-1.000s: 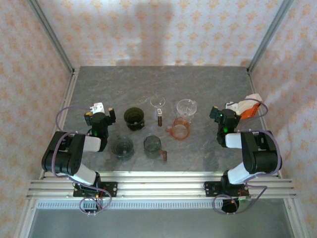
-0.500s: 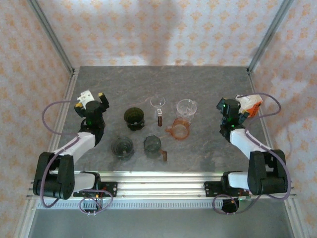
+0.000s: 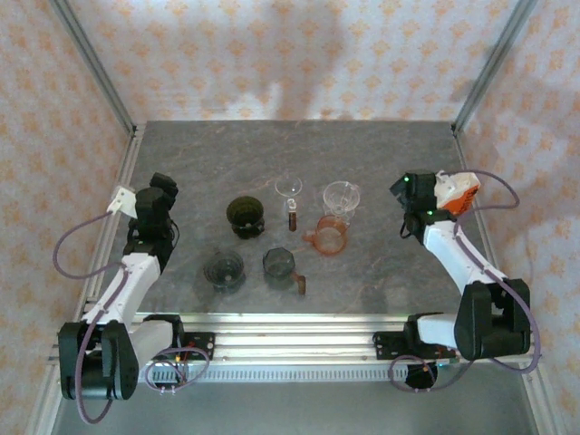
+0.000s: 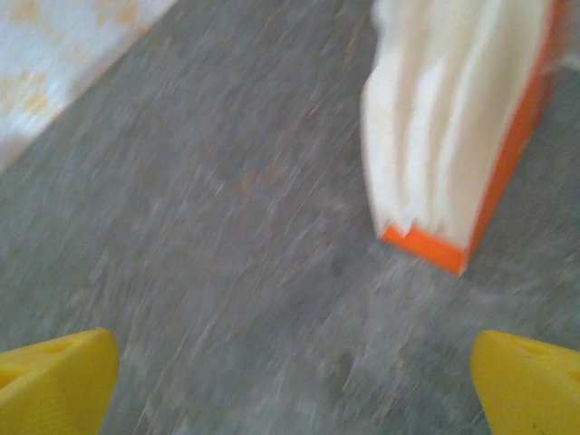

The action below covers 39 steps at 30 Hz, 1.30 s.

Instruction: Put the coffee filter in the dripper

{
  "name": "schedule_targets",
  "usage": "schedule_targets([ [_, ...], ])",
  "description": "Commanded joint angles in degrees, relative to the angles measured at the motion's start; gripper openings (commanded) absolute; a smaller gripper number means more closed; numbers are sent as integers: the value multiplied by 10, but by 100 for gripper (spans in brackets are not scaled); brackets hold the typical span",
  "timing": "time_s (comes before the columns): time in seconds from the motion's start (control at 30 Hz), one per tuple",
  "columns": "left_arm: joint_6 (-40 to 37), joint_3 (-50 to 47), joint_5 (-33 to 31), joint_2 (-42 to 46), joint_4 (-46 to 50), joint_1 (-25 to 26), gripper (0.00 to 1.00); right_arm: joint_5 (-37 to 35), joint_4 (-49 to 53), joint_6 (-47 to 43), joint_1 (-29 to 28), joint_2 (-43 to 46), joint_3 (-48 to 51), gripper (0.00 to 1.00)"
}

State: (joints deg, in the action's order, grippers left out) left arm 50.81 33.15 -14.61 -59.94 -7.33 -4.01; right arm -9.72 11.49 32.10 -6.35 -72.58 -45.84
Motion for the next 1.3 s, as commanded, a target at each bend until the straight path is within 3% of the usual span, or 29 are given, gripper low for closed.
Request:
schedule_targets([
  [0.0,-1,73,85,10,126,-1,100,65,44,-41,-39,13,-23,99],
  [0.13,-38,172,174,-37,283,5,98,105,62,-73,-101,19,-40,100],
  [0.27,-49,171,226,-27,325,33,97,128,84,-98,-183,14,-75,96],
  [0.53,-59,88,233,88,367,85,99,145,122,-139,-391,-67,-193,84],
  [0.73,-57,52,244,166,410,86,100,197,165,-149,-487,-178,-293,76],
  [1.03,-66,63,228,220,448,86,100,221,206,-160,-564,-339,-415,69],
  [1.27,-77,74,213,240,465,85,100,204,248,-170,-574,-419,-488,63],
])
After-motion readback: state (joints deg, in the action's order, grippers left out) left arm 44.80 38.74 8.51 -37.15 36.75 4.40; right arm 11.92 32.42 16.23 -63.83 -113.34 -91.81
